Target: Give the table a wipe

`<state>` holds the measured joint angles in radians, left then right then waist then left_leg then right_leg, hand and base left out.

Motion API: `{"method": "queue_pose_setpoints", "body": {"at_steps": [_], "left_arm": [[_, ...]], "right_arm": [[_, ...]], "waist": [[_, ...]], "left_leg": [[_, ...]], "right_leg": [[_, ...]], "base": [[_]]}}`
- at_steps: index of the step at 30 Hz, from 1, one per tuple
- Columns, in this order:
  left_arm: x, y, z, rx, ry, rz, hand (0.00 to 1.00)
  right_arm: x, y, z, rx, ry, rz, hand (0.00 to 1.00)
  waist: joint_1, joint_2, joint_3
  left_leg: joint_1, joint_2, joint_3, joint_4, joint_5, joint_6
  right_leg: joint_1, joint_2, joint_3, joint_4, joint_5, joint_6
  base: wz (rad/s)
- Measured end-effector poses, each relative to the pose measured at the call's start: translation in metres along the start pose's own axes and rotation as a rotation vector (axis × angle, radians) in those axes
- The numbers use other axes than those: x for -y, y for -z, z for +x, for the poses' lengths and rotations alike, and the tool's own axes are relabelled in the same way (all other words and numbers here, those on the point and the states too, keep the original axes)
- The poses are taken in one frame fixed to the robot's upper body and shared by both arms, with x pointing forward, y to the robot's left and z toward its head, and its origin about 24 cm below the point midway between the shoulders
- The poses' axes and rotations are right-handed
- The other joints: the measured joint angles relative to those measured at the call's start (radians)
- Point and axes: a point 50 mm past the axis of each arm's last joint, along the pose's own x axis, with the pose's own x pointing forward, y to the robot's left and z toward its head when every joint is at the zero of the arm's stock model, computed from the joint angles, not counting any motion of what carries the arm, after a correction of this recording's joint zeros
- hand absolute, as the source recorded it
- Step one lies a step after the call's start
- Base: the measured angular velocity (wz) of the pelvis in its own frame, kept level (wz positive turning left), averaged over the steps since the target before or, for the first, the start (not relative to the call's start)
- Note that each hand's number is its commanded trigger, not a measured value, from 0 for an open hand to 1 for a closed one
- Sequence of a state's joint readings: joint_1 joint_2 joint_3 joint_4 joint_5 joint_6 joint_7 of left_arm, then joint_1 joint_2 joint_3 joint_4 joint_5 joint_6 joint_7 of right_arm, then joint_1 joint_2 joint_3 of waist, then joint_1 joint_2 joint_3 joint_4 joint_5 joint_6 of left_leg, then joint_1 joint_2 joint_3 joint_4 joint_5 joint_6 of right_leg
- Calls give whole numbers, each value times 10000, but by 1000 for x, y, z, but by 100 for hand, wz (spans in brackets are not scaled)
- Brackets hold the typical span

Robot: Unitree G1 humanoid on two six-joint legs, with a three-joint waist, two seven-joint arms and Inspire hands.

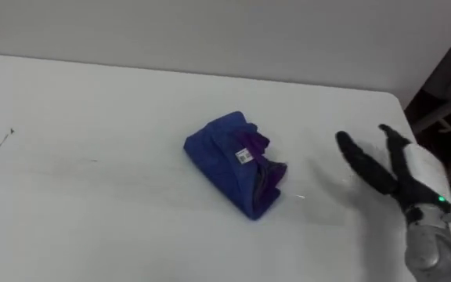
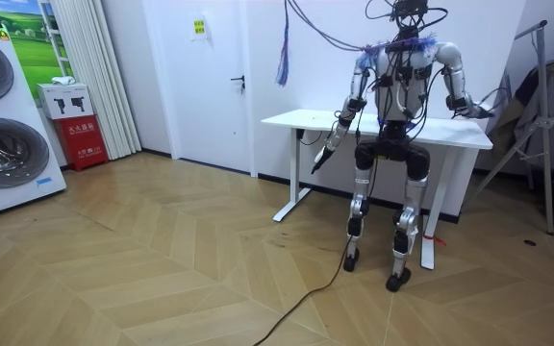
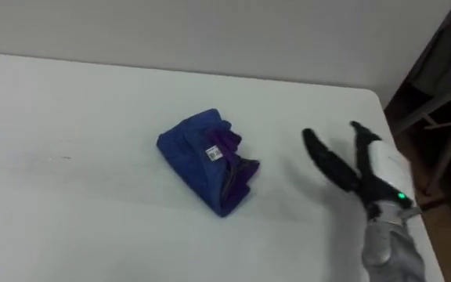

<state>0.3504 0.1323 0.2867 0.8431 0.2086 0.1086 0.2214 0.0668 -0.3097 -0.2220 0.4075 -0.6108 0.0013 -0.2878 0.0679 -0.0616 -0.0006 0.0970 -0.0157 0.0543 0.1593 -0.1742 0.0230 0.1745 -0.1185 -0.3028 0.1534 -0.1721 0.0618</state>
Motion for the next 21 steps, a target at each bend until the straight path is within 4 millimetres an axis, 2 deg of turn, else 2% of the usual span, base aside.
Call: {"method": "queue_pose_setpoints", "body": {"at_steps": [2,4,6,11,13,16,21], "left_arm": [[-2,-2,1,42,35,-191,0],[-6,-5,2,134,-64,-326,0],[-9,-4,2,89,-173,-470,0],[-15,-2,3,54,-336,-494,0],[-16,3,2,-82,-262,-457,0],[-20,12,2,-423,-345,-668,0],[-22,28,-1,-1032,-394,-606,0]], "right_arm": [[7,16,0,-767,435,251,0],[10,39,-2,-1879,670,491,0],[10,55,-6,-2678,790,749,0],[4,94,-22,-4791,616,1524,0],[1,110,-32,-5778,677,2263,0],[0,137,-51,-7432,1075,3367,0],[-7,161,-77,-9475,1222,4038,0]], "waist": [[-155,-22,-9],[-257,-107,-51],[-326,-138,-60],[-622,-188,-64],[-713,-193,-53],[-659,-197,-43],[-945,-110,-49]], "left_leg": [[13,5,34,-43,-1,0],[6,25,166,-110,-1,0],[27,24,256,-129,-2,1],[43,29,257,-105,-38,23],[66,32,296,-98,-55,29],[182,55,429,-121,-100,25],[164,48,508,-49,-175,49]], "right_leg": [[-24,1,12,2,0,1],[-148,1,78,35,-1,1],[-169,3,258,33,0,1],[-191,-6,239,144,0,1],[-196,-6,298,154,-1,1],[-181,18,481,157,-4,7],[-184,-3,542,183,-11,16]], "base": [[-6],[-16],[-14],[0],[-4],[-14],[-9]]}}
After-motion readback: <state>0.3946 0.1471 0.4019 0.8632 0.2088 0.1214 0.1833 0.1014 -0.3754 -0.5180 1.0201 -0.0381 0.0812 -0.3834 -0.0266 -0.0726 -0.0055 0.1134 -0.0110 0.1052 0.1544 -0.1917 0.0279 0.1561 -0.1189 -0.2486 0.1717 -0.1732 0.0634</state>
